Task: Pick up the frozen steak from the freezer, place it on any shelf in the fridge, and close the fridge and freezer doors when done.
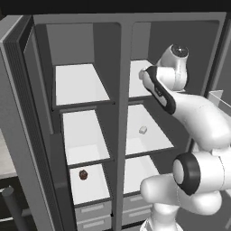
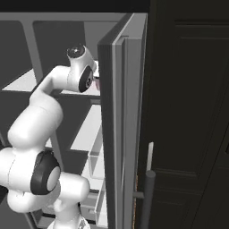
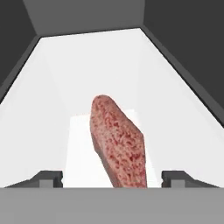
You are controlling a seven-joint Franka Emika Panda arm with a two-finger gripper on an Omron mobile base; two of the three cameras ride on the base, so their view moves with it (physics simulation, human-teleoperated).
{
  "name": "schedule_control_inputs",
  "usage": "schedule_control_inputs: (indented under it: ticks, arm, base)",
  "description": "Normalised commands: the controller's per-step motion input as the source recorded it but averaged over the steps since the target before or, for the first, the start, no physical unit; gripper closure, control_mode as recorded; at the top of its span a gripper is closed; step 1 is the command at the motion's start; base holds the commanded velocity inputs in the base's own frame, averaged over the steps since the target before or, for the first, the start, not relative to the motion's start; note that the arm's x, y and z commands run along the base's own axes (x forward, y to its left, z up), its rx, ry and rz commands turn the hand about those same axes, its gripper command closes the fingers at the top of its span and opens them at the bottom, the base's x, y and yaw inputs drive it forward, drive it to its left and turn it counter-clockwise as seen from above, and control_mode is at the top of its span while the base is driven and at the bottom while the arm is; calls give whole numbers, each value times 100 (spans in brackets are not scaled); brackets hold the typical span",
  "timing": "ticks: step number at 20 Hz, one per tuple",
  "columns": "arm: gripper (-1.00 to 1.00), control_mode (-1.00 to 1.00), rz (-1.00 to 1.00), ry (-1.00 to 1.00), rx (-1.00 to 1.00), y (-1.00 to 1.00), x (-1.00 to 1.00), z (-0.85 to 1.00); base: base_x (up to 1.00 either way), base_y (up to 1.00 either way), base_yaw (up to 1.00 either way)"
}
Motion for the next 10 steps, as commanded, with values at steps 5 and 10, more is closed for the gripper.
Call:
schedule_control_inputs:
  ticks: [5, 10]
  arm:
    - [-100, -100, 0, -2, 0, 26, -94, 49]
    - [-100, -100, -1, -3, 0, 6, -100, 16]
  base:
    - [0, 0, 0]
    - [0, 0, 0]
